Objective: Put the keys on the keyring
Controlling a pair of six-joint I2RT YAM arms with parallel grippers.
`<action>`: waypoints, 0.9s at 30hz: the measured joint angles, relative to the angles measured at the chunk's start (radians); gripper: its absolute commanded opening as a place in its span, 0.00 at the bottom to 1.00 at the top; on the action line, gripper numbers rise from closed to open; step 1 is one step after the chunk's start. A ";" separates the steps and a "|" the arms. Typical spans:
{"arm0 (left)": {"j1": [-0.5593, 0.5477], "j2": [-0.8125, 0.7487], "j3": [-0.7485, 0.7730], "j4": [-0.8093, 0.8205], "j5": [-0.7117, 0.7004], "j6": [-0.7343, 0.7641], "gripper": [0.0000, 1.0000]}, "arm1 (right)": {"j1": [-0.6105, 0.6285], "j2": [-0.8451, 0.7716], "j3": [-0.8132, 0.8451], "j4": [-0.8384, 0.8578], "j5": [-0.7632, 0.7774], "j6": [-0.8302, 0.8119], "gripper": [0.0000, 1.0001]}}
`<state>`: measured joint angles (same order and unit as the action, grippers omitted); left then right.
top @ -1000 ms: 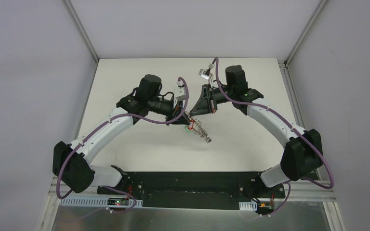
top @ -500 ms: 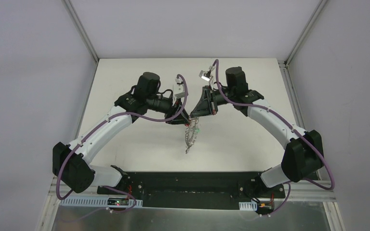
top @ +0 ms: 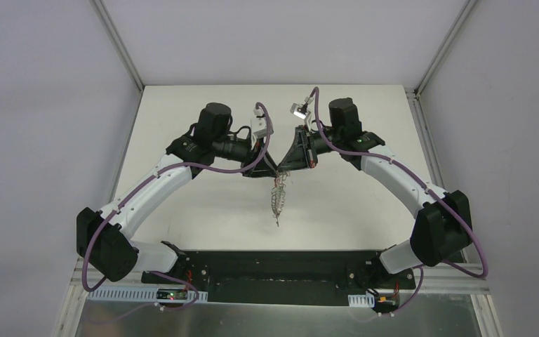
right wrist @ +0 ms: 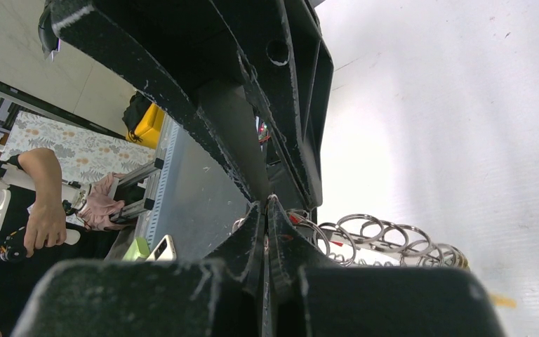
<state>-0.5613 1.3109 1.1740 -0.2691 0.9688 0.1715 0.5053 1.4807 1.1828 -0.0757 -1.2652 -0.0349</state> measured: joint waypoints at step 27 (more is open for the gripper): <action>0.006 0.010 0.000 0.025 0.016 -0.073 0.00 | -0.009 -0.018 -0.016 0.003 0.010 -0.023 0.04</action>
<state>-0.5552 1.3205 1.1740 -0.2440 0.9852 0.0986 0.4961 1.4628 1.1664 -0.0723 -1.2556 -0.0578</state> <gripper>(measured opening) 0.011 0.008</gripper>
